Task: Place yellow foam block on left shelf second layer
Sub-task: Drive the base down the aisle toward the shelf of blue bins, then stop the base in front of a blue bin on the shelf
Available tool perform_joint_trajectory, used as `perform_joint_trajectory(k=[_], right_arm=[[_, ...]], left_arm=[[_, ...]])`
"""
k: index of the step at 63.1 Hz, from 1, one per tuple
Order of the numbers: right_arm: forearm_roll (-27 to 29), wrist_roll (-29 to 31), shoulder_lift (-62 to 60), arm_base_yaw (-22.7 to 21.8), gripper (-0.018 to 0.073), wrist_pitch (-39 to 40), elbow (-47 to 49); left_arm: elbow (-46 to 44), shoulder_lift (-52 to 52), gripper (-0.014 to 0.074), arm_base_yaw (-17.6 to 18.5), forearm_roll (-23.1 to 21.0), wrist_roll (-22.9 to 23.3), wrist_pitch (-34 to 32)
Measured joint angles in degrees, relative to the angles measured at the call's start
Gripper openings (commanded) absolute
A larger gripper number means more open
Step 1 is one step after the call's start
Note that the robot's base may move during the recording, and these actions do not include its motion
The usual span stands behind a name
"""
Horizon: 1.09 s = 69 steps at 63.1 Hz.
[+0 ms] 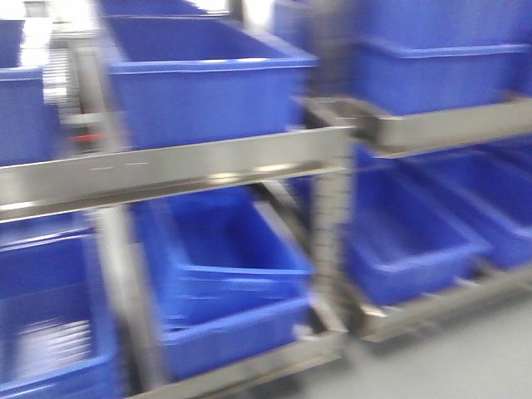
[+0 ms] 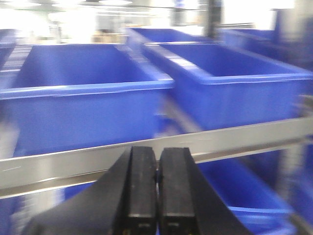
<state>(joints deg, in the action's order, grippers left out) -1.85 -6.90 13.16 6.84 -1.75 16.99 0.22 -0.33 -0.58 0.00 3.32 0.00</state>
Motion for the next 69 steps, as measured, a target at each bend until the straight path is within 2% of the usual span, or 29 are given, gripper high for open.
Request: perform_joint_trajectory(k=[69], right_arm=[[0.00,0.00,0.00,0.00,0.0501,0.00,0.00]], left_arm=[[0.00,0.00,0.0124,0.00,0.00,0.00,0.00]])
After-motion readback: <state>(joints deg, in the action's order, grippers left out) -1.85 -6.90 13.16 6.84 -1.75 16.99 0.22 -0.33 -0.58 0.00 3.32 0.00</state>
